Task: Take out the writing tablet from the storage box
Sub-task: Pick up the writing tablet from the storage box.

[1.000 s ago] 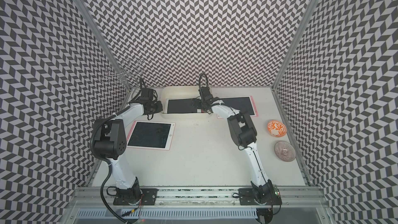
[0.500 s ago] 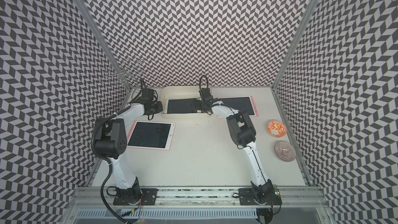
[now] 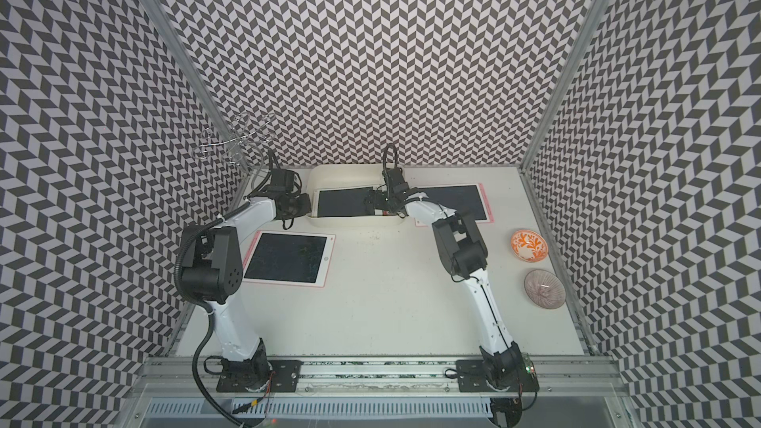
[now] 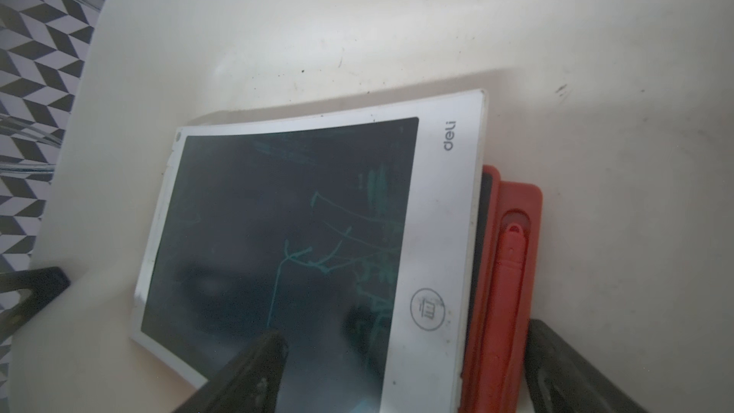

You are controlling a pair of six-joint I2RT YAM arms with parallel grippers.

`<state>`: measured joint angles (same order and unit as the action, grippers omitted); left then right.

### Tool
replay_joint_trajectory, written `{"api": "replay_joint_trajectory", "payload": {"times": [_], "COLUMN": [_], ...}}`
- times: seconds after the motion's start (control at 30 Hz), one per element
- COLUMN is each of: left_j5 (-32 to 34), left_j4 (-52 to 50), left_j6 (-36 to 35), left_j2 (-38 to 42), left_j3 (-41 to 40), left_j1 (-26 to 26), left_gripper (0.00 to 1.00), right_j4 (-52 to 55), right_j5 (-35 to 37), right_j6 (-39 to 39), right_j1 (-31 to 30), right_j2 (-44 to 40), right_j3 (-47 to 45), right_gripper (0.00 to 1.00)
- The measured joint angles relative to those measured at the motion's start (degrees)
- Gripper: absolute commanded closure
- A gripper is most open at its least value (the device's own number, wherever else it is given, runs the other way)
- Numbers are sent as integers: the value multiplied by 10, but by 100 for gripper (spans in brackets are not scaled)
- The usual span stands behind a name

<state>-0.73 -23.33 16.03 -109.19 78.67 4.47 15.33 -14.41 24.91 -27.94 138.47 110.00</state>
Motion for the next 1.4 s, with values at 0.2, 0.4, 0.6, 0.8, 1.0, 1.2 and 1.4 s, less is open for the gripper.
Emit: {"api": "replay_joint_trajectory", "payload": {"times": [0.2,0.4,0.6,0.8,1.0,1.2,1.4], "left_j5": [0,0,1,2,5,5,4], "left_j4": [0,-1,-5,-7,-9,-10,-13], "left_j6": [0,-2,-3,-4,-4,-4,-4], "left_j2": [0,0,0,0,0,0,-3], "left_j3": [0,0,2,2,3,3,9], "left_j1": [0,0,0,0,-1,-1,-1], "left_gripper": [100,100,100,100,100,100,100], "right_j4": [-6,-15,-17,-19,-19,-21,-54], "right_j5": [-39,-80,-106,-129,-142,-160,-189], "right_j6": [1,6,14,21,24,29,42], "right_j1": [0,0,0,0,1,4,7], "right_j2": [10,14,15,15,13,-7,-43], "right_j3": [12,15,15,15,15,14,12], "right_gripper": [9,11,12,13,14,15,15]}}
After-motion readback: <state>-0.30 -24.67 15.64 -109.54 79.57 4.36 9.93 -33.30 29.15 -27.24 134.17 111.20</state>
